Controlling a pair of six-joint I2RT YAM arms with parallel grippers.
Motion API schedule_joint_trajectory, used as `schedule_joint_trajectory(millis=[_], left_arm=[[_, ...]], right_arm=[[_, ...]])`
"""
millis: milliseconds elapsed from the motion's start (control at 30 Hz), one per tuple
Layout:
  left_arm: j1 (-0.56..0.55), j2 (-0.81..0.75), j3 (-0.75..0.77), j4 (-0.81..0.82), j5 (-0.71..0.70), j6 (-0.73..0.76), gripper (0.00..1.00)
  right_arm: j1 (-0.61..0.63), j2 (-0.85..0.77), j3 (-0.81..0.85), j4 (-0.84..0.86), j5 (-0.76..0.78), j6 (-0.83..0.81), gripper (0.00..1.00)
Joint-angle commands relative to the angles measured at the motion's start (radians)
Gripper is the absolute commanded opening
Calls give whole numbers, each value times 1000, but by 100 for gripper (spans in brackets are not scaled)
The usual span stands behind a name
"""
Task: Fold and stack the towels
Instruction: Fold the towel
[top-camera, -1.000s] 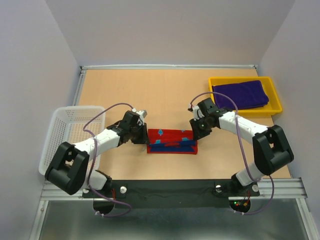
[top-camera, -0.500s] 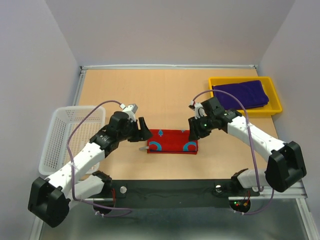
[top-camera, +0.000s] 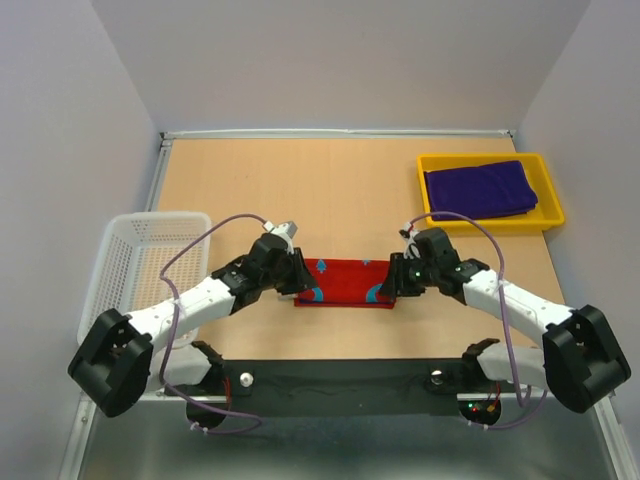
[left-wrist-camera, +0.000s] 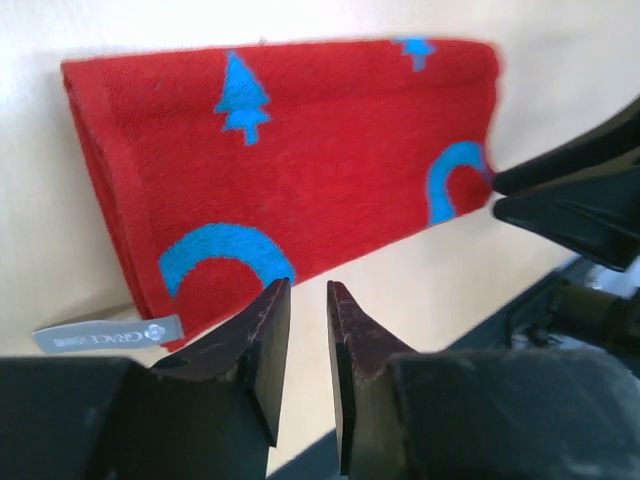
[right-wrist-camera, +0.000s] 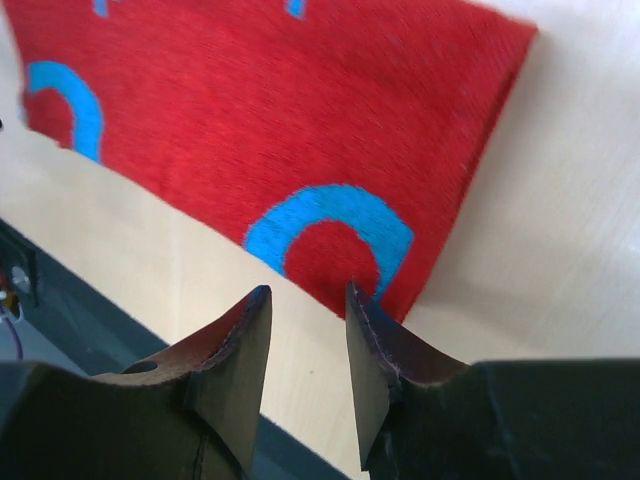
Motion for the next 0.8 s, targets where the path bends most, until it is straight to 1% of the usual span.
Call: schedule_joint_trajectory(millis=[0, 33, 100, 133, 167, 267, 300, 367, 400, 500, 533, 567, 600, 667, 733, 767], left_arm=[[-25, 39, -103, 144, -49, -106, 28], [-25, 51, -151, 186, -59, -138, 26], [-25, 62, -191, 212, -74, -166, 22], [-25, 59, -223, 217, -86, -180, 16], [-25, 51, -237, 217, -86, -191, 13], [-25, -25, -289, 195, -97, -240, 12], [-25, -89, -306, 163, -112, -253, 9], [-26, -159, -311, 126, -125, -260, 8], [-25, -223, -309, 110, -125, -258, 8], [-25, -314, -262, 28, -128, -244, 15], [-25, -329, -228, 22, -131, -243, 23], [-25, -338, -210, 22, -132, -241, 27], [-25, -346, -175, -7, -143, -240, 34], [-26, -340, -141, -3, -154, -243, 41], [-25, -303, -102, 39, -177, -237, 47], [-26, -259, -93, 86, -177, -229, 47]], right_arm=[[0, -7, -88, 153, 8, 76, 41], [0, -7, -109, 170, 20, 81, 41], [1, -13, -140, 176, 40, 90, 41], [1, -25, -166, 179, 48, 99, 41], [1, -34, -174, 179, 54, 105, 41], [1, -89, -198, 178, 75, 125, 40], [1, -120, -204, 176, 80, 130, 40], [0, -143, -200, 176, 74, 128, 40], [0, -154, -195, 176, 63, 127, 40], [1, -180, -149, 181, 42, 118, 41], [1, -188, -137, 185, 46, 124, 41], [0, -192, -125, 190, 58, 127, 42], [1, -203, -100, 208, 84, 130, 43], [1, -208, -83, 250, 114, 148, 47], [0, -201, -83, 360, 120, 176, 51], [0, -182, -91, 441, 124, 185, 52]])
